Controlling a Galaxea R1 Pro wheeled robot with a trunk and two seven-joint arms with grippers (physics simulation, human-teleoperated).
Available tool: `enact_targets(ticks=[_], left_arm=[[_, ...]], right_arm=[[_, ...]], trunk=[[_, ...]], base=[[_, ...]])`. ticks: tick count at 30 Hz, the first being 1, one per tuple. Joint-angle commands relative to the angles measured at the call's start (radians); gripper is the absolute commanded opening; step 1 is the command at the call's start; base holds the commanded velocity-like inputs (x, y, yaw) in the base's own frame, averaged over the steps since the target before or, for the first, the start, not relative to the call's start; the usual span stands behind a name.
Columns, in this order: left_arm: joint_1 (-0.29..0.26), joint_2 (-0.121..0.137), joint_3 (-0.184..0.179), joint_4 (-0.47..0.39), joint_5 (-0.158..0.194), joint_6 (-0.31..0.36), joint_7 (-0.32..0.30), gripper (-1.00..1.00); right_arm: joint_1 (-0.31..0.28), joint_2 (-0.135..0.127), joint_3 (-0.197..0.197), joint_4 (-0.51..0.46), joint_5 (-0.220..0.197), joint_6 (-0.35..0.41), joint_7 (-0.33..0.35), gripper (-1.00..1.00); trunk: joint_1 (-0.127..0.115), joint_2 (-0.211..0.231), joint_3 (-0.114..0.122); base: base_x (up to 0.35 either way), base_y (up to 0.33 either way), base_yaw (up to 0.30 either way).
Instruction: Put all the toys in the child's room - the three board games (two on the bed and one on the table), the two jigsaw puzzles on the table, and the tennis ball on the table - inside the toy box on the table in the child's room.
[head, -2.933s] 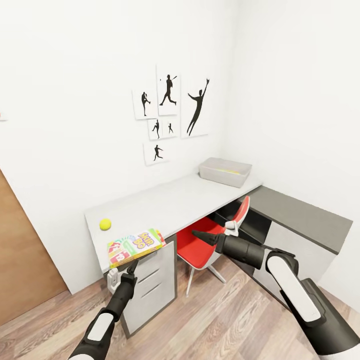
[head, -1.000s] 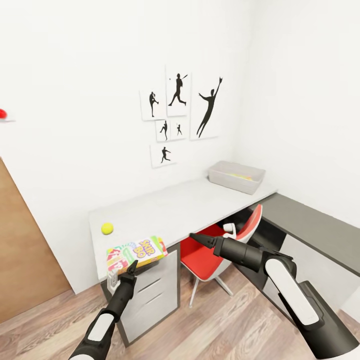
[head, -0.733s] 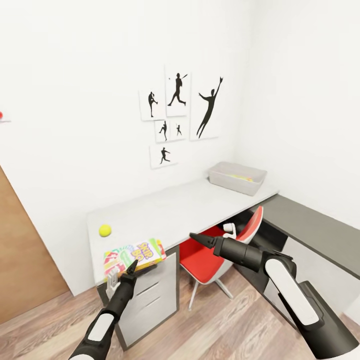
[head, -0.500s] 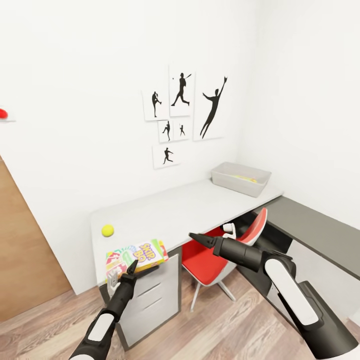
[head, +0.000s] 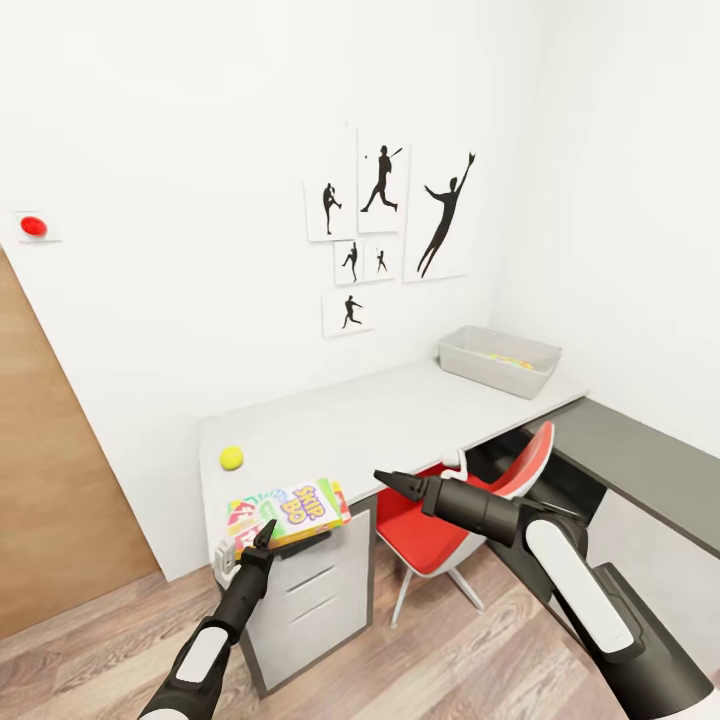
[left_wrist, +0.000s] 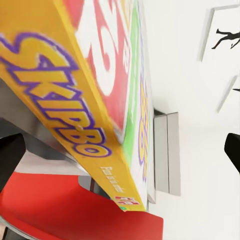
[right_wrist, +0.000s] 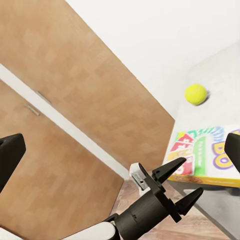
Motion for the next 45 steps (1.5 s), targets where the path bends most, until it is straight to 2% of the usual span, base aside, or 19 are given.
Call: enact_targets(ticks=[1,15,24,45], left_arm=[[-0.001,-0.001,0.006,0.0,0.006,0.01,-0.004,1.0],[-0.001,-0.002,0.004,0.001,0.004,0.01,-0.003,1.0],[-0.001,-0.003,0.003,0.003,0.005,-0.019,-0.002,1.0],[-0.001,-0.004,0.002,0.003,-0.001,-0.022,-0.002,1.0]], right_arm=[[-0.001,-0.001,0.001,0.0,-0.003,0.003,0.0,1.0],[-0.001,-0.001,0.001,0.0,-0.002,0.003,0.001,1.0],[-0.001,-0.001,0.001,0.0,-0.003,0.003,0.002,1.0],[-0.001,-0.001,0.001,-0.001,-0.003,0.003,0.0,1.0]], trunk=[[0.0,-0.001,-0.001],[0.0,-0.001,-0.001],[0.0,-0.001,-0.001],[0.0,-0.001,-0.001]], base=[[0.004,0.0,0.066],[0.001,0.0,0.011],[0.0,-0.002,0.066],[0.018,-0.088,0.003]])
